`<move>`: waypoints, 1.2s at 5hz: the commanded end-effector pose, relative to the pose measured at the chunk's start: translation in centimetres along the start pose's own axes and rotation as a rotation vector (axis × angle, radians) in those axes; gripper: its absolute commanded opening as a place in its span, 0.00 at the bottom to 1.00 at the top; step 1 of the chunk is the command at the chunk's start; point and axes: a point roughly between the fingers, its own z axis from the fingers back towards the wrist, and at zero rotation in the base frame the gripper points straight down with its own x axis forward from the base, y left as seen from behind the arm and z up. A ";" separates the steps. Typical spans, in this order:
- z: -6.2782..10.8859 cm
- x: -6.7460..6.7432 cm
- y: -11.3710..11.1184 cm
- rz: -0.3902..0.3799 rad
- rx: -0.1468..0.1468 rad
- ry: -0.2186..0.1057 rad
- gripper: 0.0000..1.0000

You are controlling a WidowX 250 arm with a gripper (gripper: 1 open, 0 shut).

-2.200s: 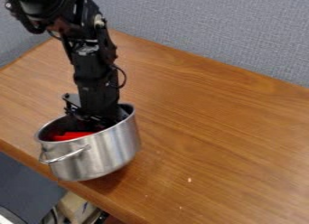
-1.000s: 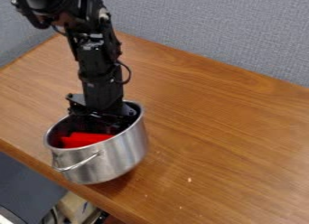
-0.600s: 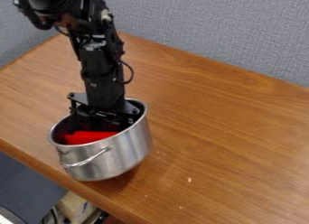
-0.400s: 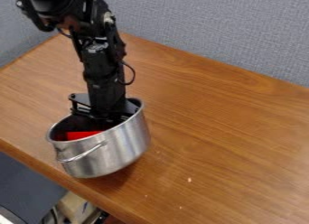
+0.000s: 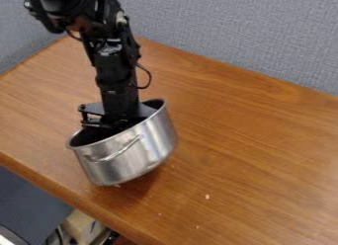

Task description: Put the red object in the metal pot

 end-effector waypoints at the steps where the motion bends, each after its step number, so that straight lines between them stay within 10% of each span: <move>1: -0.4 -1.1 -1.6 0.012 -0.018 0.034 0.00; 6: 1.4 -1.0 -0.3 0.060 0.003 0.042 0.00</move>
